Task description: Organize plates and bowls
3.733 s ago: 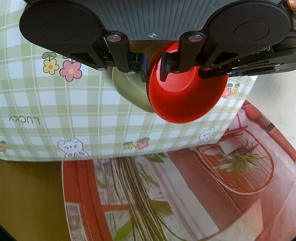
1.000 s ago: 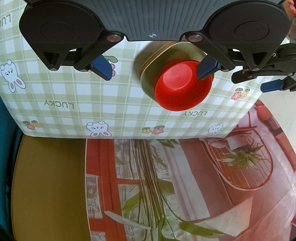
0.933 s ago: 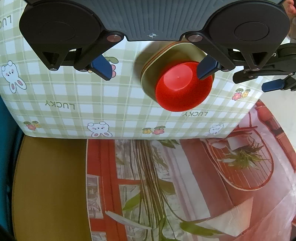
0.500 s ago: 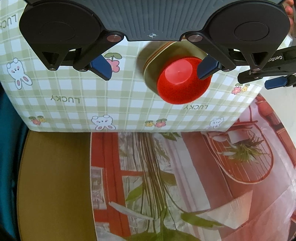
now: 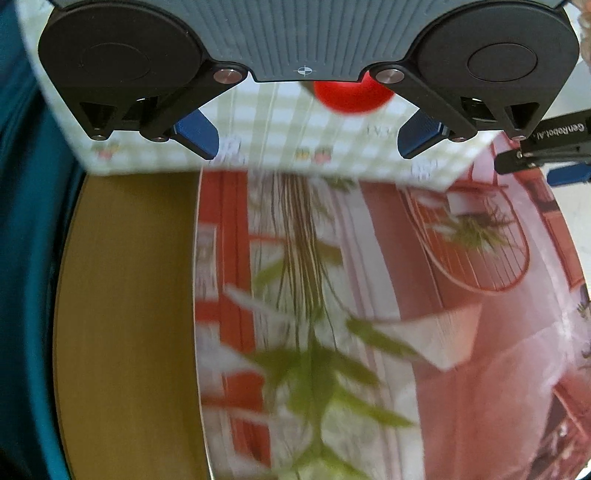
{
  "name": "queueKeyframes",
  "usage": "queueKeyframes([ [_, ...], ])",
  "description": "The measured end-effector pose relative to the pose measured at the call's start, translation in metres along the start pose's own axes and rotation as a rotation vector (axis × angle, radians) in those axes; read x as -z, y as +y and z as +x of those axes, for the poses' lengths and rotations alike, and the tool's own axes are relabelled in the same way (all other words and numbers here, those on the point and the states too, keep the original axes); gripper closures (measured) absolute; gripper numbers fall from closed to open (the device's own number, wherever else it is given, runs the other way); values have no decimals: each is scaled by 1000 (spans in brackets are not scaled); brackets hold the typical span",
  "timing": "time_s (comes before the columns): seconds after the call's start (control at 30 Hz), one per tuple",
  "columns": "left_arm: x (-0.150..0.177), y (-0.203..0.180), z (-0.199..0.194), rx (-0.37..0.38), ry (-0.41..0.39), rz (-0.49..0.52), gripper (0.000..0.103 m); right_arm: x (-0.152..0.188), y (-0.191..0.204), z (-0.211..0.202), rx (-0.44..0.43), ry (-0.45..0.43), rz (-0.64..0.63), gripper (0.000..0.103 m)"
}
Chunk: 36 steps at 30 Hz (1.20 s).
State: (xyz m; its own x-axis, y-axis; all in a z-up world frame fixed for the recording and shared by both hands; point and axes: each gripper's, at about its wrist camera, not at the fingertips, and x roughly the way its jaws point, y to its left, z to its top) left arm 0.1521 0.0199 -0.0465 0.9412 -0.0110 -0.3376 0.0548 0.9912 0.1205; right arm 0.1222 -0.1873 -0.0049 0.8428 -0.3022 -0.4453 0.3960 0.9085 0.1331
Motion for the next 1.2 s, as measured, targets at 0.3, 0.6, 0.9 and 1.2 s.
queueKeyframes([
  [0.3, -30, -12, -51, 61, -112, -14, 19, -31, 7, -41, -33, -94, -12, 0],
  [0.6, -30, -7, -58, 90, -115, -71, 18, -34, 8, -48, -29, -104, 3, 0],
  [0.9, -31, -5, -58, 114, -119, -80, 18, -33, 6, -49, -27, -104, 11, 0],
  [1.2, -31, -5, -58, 128, -116, -88, 18, -33, 6, -50, -27, -102, 20, 0],
])
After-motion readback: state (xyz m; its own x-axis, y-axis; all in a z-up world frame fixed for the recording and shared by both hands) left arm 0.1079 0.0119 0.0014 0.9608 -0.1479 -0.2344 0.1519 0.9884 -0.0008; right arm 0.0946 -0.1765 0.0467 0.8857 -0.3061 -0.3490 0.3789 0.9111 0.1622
